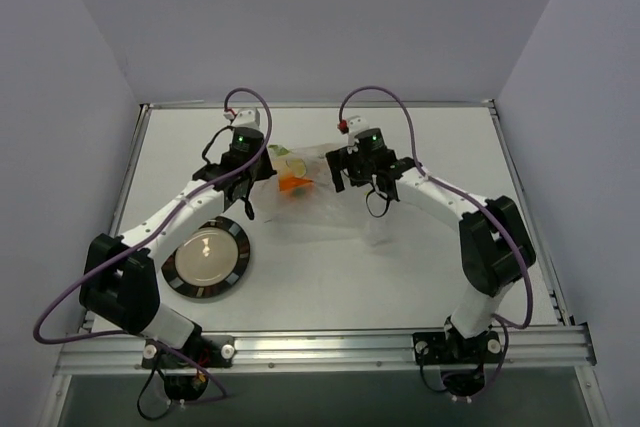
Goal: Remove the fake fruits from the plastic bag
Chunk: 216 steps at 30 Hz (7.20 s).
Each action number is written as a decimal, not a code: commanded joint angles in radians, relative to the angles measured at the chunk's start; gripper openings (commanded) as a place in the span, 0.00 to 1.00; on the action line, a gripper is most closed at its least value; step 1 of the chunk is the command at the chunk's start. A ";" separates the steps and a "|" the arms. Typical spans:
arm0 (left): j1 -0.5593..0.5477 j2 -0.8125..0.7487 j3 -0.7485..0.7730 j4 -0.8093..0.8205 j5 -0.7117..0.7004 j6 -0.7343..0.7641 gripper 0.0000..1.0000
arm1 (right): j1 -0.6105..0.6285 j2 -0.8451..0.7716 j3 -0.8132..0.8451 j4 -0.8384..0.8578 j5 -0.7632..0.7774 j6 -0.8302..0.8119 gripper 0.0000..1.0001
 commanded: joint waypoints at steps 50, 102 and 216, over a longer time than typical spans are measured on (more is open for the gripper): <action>-0.477 -0.470 -0.318 -0.018 -0.307 -0.120 0.29 | -0.128 -0.203 -0.340 0.363 -0.271 0.383 0.04; -0.186 -0.002 0.067 0.148 -0.109 0.148 0.02 | 0.040 -0.179 -0.007 0.058 -0.143 0.093 1.00; -0.120 -0.181 -0.112 0.153 -0.058 -0.071 0.02 | 0.068 -0.628 -0.282 0.017 0.184 0.284 0.00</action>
